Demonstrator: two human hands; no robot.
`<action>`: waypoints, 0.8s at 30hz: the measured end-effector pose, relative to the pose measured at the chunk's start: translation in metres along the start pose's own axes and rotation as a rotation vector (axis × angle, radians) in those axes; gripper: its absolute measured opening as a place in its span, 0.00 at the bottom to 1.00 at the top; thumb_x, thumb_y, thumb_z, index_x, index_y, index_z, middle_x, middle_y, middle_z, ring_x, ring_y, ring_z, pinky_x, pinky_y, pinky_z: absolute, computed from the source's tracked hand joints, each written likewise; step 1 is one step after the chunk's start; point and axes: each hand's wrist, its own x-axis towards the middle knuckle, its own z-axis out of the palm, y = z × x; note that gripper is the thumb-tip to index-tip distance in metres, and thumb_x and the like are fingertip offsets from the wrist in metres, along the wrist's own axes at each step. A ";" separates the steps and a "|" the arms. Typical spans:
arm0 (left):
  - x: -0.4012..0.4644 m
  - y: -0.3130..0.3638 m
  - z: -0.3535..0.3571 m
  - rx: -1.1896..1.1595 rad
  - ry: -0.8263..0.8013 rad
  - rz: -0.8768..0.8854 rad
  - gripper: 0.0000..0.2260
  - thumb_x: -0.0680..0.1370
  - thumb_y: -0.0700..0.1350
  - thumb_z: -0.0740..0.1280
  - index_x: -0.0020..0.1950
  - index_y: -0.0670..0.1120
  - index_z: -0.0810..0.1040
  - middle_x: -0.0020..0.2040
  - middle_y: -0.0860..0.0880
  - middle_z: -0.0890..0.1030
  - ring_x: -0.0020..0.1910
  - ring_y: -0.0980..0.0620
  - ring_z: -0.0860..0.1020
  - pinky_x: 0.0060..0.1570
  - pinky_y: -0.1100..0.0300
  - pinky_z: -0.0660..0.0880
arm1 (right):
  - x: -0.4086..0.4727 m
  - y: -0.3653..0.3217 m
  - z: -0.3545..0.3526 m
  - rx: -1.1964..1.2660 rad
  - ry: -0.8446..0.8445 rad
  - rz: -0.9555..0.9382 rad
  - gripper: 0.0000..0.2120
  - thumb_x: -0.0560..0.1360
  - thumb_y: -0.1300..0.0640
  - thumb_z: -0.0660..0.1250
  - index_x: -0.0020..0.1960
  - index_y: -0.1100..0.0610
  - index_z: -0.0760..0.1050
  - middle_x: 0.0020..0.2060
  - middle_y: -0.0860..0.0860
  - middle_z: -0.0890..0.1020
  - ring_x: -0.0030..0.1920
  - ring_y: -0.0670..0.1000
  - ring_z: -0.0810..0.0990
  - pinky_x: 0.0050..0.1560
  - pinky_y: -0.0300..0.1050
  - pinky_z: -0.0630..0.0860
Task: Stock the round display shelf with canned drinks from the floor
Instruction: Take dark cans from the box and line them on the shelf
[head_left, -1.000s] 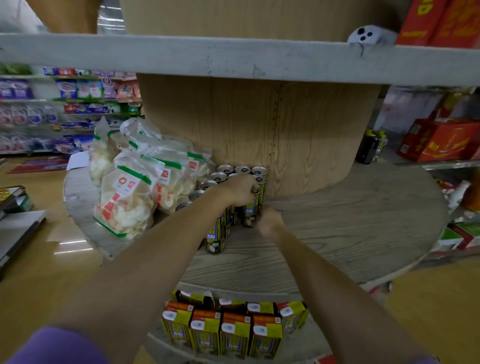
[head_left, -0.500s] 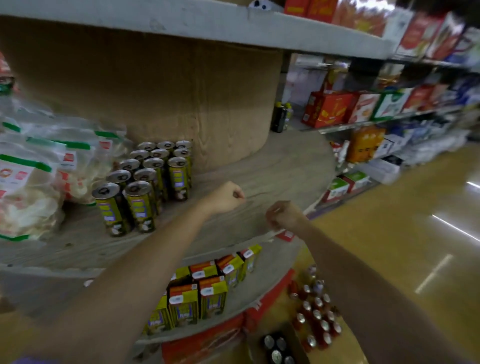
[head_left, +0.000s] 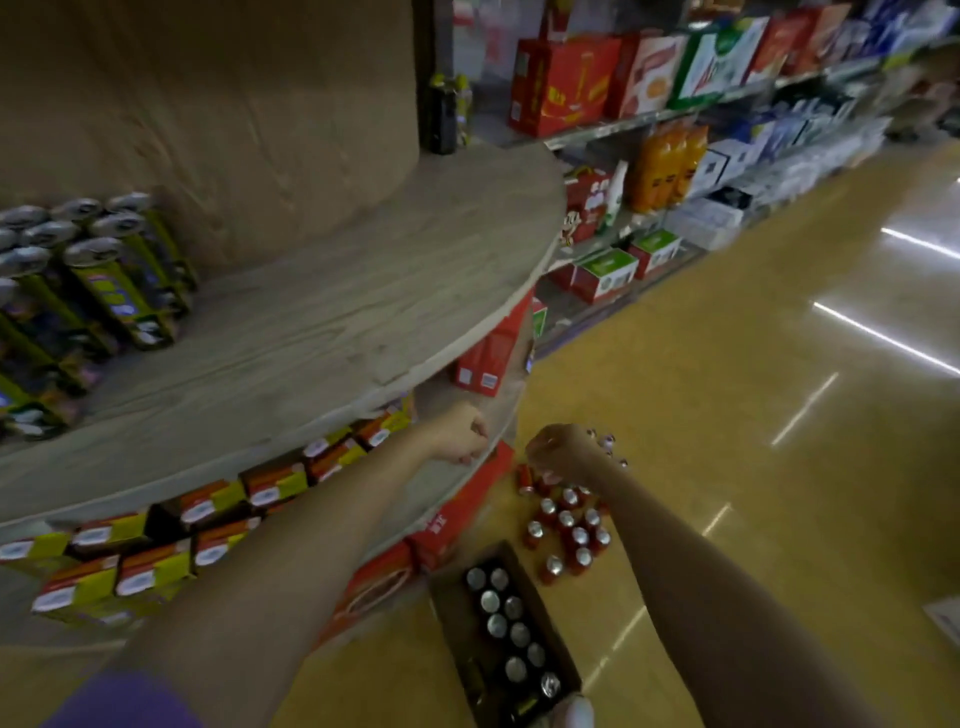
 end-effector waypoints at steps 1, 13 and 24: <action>0.010 0.002 0.015 -0.002 0.011 -0.025 0.07 0.78 0.38 0.66 0.50 0.35 0.81 0.42 0.39 0.82 0.32 0.53 0.77 0.33 0.63 0.72 | 0.002 0.018 -0.006 -0.021 -0.013 0.010 0.08 0.73 0.64 0.69 0.38 0.53 0.78 0.34 0.52 0.81 0.36 0.48 0.80 0.41 0.47 0.77; 0.065 -0.023 0.173 -0.082 0.133 -0.379 0.06 0.76 0.38 0.67 0.47 0.40 0.83 0.47 0.43 0.84 0.47 0.49 0.80 0.46 0.58 0.73 | 0.062 0.187 0.011 0.059 -0.161 0.138 0.04 0.74 0.60 0.67 0.41 0.54 0.80 0.38 0.51 0.81 0.42 0.53 0.79 0.46 0.45 0.75; 0.117 -0.109 0.279 -0.159 -0.070 -0.565 0.05 0.80 0.42 0.64 0.50 0.47 0.79 0.54 0.45 0.80 0.54 0.46 0.78 0.57 0.49 0.75 | 0.108 0.275 0.099 0.100 -0.177 0.349 0.06 0.77 0.58 0.63 0.45 0.57 0.78 0.39 0.54 0.80 0.41 0.55 0.78 0.37 0.43 0.72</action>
